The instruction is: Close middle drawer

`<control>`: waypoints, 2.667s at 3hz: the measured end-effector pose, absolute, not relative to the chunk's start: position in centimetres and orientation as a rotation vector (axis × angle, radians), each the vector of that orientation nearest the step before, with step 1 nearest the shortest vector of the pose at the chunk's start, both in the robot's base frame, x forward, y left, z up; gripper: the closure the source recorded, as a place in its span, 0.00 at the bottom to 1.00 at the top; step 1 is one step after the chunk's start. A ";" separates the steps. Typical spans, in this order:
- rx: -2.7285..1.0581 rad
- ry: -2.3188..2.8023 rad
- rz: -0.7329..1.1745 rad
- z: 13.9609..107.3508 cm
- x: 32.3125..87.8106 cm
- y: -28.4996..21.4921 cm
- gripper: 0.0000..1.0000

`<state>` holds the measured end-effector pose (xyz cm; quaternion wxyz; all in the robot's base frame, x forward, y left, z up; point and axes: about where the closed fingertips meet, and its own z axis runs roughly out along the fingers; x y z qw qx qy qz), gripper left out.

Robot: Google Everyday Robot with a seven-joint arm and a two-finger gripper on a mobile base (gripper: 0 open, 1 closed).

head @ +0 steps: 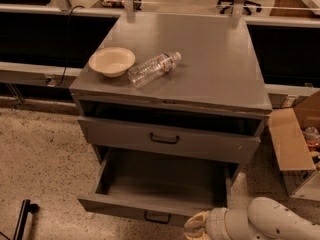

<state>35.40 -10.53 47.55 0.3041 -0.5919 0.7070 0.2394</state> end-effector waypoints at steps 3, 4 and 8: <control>-1.427 1.946 0.544 34.9 36.3 -11.0 1.00; -1.395 1.913 0.475 35.3 39.4 -10.6 1.00; -1.387 1.882 0.363 38.2 48.6 -11.7 1.00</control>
Offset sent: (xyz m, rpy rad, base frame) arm -0.0045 -0.0163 -0.1811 -0.0134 0.0483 -0.1706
